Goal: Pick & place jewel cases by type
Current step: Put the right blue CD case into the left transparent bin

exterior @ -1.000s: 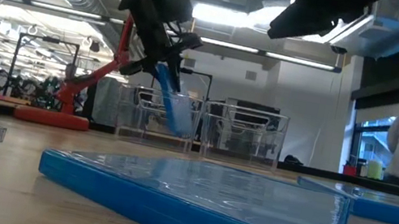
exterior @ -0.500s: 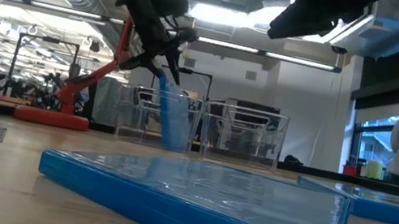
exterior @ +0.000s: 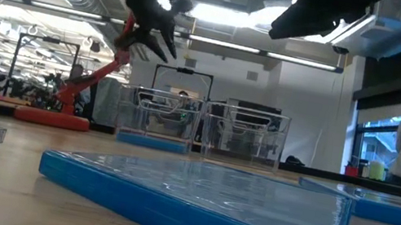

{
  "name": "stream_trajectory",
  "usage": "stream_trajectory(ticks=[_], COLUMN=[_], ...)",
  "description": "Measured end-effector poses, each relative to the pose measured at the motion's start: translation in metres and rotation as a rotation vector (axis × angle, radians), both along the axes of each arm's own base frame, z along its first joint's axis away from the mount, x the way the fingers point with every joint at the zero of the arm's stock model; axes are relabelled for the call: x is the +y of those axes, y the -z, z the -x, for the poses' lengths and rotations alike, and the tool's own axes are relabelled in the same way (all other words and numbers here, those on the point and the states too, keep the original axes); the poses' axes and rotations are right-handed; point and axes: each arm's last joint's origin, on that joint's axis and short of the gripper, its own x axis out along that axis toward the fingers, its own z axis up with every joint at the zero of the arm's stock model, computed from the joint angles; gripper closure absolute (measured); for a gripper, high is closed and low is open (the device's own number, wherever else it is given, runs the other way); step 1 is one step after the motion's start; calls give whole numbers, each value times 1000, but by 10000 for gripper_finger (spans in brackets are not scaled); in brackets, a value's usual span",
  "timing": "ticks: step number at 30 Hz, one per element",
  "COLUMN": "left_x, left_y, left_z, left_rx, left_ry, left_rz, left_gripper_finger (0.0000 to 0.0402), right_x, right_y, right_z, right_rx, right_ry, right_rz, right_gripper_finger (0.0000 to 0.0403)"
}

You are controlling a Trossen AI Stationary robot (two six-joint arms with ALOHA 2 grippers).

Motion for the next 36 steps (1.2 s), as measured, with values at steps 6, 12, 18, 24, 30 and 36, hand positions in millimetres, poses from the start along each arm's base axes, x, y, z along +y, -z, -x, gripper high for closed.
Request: stream_trajectory(ticks=[6, 12, 18, 24, 30, 36], left_x=[-39, -96, -148, -191, -219, -239], left_y=[-27, -42, -41, -33, -22, -9], left_z=[-2, -10, -19, -28, -33, -39], left_rx=[-71, -132, -150, -140, -106, -65], left_ry=[280, 492, 677, 814, 912, 977], left_rz=[-152, -194, -176, -137, -118, -103], left_gripper_finger=[307, 307, 307, 307, 306, 306], right_x=[0, -1, -1, -1, 0, 1], right_y=[0, 0, 1, 0, 0, 1], right_z=[0, 0, -1, -1, -1, -1], right_rx=[-7, -32, -20, -23, -28, -20], right_ry=[21, 98, 77, 81, 110, 117], right_rz=[-30, -134, -177, -186, -276, -357], right_gripper_finger=[248, 248, 248, 248, 248, 248])
